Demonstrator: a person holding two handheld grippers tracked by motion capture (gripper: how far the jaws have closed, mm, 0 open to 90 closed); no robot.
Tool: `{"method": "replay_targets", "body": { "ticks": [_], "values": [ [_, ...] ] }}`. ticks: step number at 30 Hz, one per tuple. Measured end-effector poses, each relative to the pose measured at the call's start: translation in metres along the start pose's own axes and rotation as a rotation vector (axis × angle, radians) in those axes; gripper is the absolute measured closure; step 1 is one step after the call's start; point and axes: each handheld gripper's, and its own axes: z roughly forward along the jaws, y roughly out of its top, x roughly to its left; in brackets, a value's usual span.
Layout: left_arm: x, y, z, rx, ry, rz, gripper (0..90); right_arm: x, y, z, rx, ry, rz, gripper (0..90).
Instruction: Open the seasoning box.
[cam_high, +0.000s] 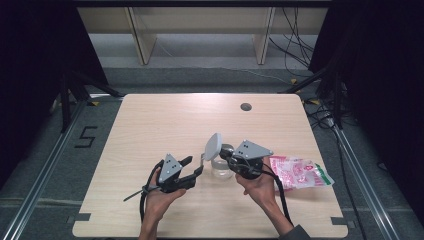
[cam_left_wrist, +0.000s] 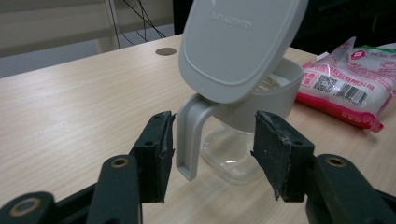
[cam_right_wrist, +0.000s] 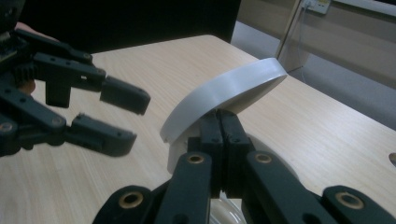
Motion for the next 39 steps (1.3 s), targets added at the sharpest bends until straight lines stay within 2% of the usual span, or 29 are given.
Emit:
{"method": "replay_targets", "body": {
  "ticks": [1, 2, 4, 5, 6, 7, 9, 10, 13, 14, 16, 18, 20, 22, 23, 24, 26, 29, 30, 32, 33, 34, 35, 36, 37, 38, 39],
  "values": [
    [-0.001, -0.001, -0.001, 0.013, 0.007, 0.006, 46.2, 0.0, 0.001, 0.001, -0.004, 0.002, -0.013, 90.0],
    [-0.003, -0.004, 0.0, 0.015, 0.001, -0.007, 45.9, 0.002, 0.001, 0.002, 0.001, 0.006, 0.015, 90.0],
    [-0.006, -0.007, 0.0, 0.026, 0.007, -0.011, 45.2, 0.005, 0.002, 0.005, -0.006, 0.0, 0.012, 90.0],
    [-0.005, -0.009, 0.0, 0.023, -0.004, 0.01, 44.8, 0.003, 0.003, 0.006, -0.009, 0.004, -0.035, 90.0],
    [-0.007, -0.011, 0.0, 0.033, -0.003, -0.001, 44.8, 0.006, 0.003, 0.007, -0.001, 0.017, -0.012, 90.0],
    [-0.01, -0.014, 0.0, 0.035, -0.006, -0.016, 44.7, 0.007, 0.003, 0.007, 0.004, 0.025, -0.01, 90.0],
    [-0.011, -0.016, 0.0, 0.043, -0.009, -0.013, 44.5, 0.009, 0.004, 0.009, -0.004, 0.024, -0.018, 90.0],
    [-0.012, -0.018, 0.0, 0.044, -0.01, -0.015, 44.2, 0.01, 0.004, 0.008, 0.01, 0.028, 0.0, 90.0],
    [-0.013, -0.021, -0.002, 0.04, -0.009, -0.025, 43.2, 0.011, 0.003, 0.01, -0.005, 0.029, 0.003, 90.0],
    [-0.012, -0.022, -0.003, 0.038, -0.011, -0.018, 42.8, 0.011, 0.003, 0.01, -0.008, 0.032, -0.006, 89.7],
    [-0.014, -0.024, -0.005, 0.034, -0.009, -0.042, 42.4, 0.011, 0.004, 0.009, -0.011, 0.027, 0.001, 88.9],
    [-0.015, -0.026, -0.008, 0.039, -0.005, -0.036, 42.1, 0.009, 0.003, 0.006, -0.014, 0.032, -0.007, 88.1],
    [-0.016, -0.027, -0.009, 0.045, -0.011, -0.029, 41.3, 0.007, 0.001, -0.001, 0.001, 0.028, 0.011, 87.7],
    [-0.016, -0.028, -0.009, 0.045, -0.012, -0.028, 40.4, 0.004, -0.004, -0.006, -0.01, 0.015, 0.009, 86.6],
    [-0.017, -0.029, -0.009, 0.046, -0.013, -0.028, 40.1, 0.005, -0.007, -0.01, 0.006, 0.012, 0.043, 85.8],
    [-0.018, -0.03, -0.008, 0.041, -0.017, -0.04, 39.7, 0.003, -0.011, -0.013, 0.006, 0.014, 0.031, 85.0],
    [-0.018, -0.031, -0.009, 0.047, -0.02, -0.036, 38.8, 0.001, -0.019, -0.023, 0.029, 0.019, 0.07, 82.7],
    [-0.02, -0.032, -0.008, 0.04, -0.024, -0.047, 37.7, -0.003, -0.028, -0.036, 0.025, -0.016, 0.09, 78.9],
    [-0.02, -0.033, -0.008, 0.047, -0.021, -0.045, 37.4, -0.003, -0.031, -0.042, 0.031, -0.018, 0.116, 78.1],
    [-0.021, -0.033, -0.009, 0.062, -0.019, -0.04, 36.4, -0.005, -0.039, -0.052, 0.045, -0.042, 0.109, 75.0],
    [-0.021, -0.033, -0.009, 0.057, -0.022, -0.046, 36.1, -0.005, -0.043, -0.058, 0.052, -0.054, 0.133, 74.2],
    [-0.021, -0.033, -0.009, 0.056, -0.025, -0.044, 35.8, -0.008, -0.046, -0.064, 0.051, -0.075, 0.124, 73.6],
    [-0.022, -0.033, -0.009, 0.055, -0.024, -0.045, 35.8, -0.009, -0.05, -0.069, 0.06, -0.075, 0.152, 73.6],
    [-0.022, -0.033, -0.009, 0.056, -0.021, -0.045, 35.7, -0.011, -0.054, -0.074, 0.06, -0.09, 0.144, 73.7],
    [-0.022, -0.033, -0.009, 0.058, -0.02, -0.042, 35.7, -0.011, -0.057, -0.079, 0.069, -0.092, 0.171, 73.7],
    [-0.022, -0.033, -0.009, 0.06, -0.018, -0.045, 35.7, -0.013, -0.062, -0.086, 0.078, -0.117, 0.171, 74.2],
    [-0.022, -0.033, -0.009, 0.053, -0.024, -0.046, 35.6, -0.012, -0.064, -0.092, 0.094, -0.133, 0.196, 74.4]
  ]
}}
